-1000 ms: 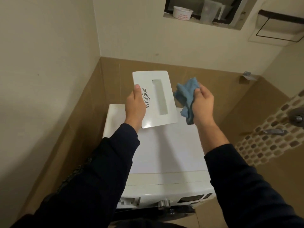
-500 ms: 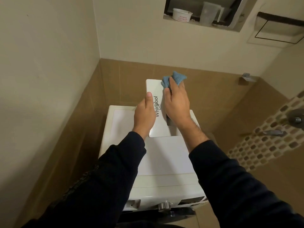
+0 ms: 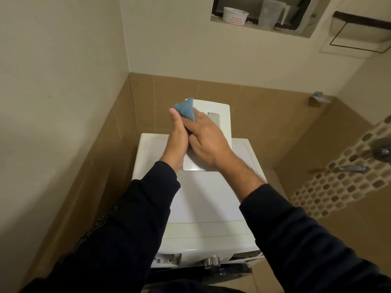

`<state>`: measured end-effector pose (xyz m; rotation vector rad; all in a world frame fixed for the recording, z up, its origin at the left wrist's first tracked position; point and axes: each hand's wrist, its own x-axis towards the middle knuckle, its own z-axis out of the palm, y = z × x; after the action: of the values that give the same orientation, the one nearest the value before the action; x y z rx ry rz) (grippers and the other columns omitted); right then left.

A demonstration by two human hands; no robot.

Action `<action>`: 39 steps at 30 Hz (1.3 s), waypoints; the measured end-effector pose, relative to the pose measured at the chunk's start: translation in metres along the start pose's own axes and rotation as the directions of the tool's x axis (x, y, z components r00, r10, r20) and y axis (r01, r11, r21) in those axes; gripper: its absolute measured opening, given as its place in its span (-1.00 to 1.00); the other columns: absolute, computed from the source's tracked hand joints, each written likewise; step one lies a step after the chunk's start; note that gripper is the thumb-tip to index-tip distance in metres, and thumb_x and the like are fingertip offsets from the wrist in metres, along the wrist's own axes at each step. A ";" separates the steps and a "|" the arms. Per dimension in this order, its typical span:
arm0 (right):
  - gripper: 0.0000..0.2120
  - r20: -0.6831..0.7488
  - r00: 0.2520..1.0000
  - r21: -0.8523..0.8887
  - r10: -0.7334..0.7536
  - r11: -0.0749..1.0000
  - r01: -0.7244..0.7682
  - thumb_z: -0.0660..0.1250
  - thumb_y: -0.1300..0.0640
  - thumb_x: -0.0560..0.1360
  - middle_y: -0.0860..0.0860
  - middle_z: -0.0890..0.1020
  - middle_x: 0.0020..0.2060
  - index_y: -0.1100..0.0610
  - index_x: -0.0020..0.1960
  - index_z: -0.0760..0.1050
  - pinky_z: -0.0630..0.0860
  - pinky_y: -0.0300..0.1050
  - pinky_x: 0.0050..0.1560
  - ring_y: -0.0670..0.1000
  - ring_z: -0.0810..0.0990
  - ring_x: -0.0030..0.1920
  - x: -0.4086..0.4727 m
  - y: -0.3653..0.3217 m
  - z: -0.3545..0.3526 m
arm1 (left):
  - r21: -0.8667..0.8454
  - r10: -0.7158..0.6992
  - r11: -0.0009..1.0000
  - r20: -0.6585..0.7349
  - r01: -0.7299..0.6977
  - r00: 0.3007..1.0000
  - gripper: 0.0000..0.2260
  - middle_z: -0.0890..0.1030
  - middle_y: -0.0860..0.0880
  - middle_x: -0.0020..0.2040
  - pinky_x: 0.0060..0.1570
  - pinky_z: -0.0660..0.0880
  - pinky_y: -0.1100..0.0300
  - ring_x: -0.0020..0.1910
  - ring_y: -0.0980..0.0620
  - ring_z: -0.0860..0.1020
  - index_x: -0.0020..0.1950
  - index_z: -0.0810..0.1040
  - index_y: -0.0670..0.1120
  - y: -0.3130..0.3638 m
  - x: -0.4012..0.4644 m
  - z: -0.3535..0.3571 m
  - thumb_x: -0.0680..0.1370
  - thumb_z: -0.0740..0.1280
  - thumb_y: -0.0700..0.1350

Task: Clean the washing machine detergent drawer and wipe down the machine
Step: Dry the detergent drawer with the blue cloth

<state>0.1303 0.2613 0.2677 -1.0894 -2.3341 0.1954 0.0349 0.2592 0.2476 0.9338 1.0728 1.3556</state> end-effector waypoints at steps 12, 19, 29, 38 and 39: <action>-0.55 0.084 0.993 -0.114 -0.081 0.989 0.091 0.08 0.21 0.46 0.16 0.59 0.20 0.14 0.23 0.60 0.49 -0.07 -0.07 0.20 0.55 0.10 -0.046 -0.015 0.010 | -0.275 -0.301 0.895 0.206 0.351 0.931 -0.49 0.63 -0.10 -0.15 -0.09 0.57 0.11 -0.17 -0.03 0.61 0.07 0.62 -0.13 -0.003 0.015 -0.034 0.49 0.31 0.31; -0.60 0.166 0.983 -0.130 -0.076 0.987 0.098 0.14 0.24 0.42 0.13 0.63 0.17 0.15 0.13 0.65 0.52 -0.06 -0.04 0.15 0.58 0.09 -0.061 -0.015 0.015 | -0.083 -0.268 0.955 0.163 0.284 0.950 -0.79 0.68 -0.07 -0.01 -0.15 0.60 0.13 -0.13 0.00 0.67 0.20 0.55 -0.09 -0.006 0.020 -0.033 0.61 0.33 -0.05; -0.53 0.211 0.964 -0.093 -0.163 0.978 0.186 0.25 0.39 0.32 0.11 0.59 0.28 0.13 0.15 0.67 0.59 0.05 0.14 0.17 0.60 0.17 -0.088 -0.010 0.019 | 0.006 -0.241 0.971 -0.007 0.241 0.971 -0.70 0.66 -0.05 0.12 0.10 0.58 -0.01 0.10 -0.04 0.63 0.31 0.47 -0.04 -0.002 0.022 -0.025 0.66 0.20 0.07; -0.65 0.261 0.944 -0.062 -0.202 0.972 0.225 0.26 0.36 0.39 0.11 0.61 0.23 0.12 0.05 0.69 0.57 0.03 0.08 0.12 0.57 0.12 -0.084 -0.010 0.017 | -0.059 -0.231 0.972 -0.072 0.227 0.970 -0.83 0.67 0.03 -0.13 -0.27 0.58 0.15 -0.20 0.06 0.65 0.09 0.49 0.02 0.007 0.025 -0.022 0.68 0.15 0.04; -0.66 0.225 0.955 -0.041 -0.192 0.978 0.206 0.28 0.36 0.37 0.11 0.63 0.20 0.12 0.02 0.70 0.59 0.03 0.06 0.13 0.60 0.13 -0.085 -0.006 0.013 | -0.064 -0.214 0.976 -0.080 0.210 0.973 -0.83 0.67 0.04 -0.12 -0.25 0.58 0.14 -0.18 0.06 0.65 0.09 0.49 0.02 0.007 0.025 -0.023 0.69 0.15 0.04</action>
<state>0.1639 0.1950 0.2233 -0.8915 -2.6471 0.1732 0.0095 0.2824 0.2470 0.7033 1.1606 1.2506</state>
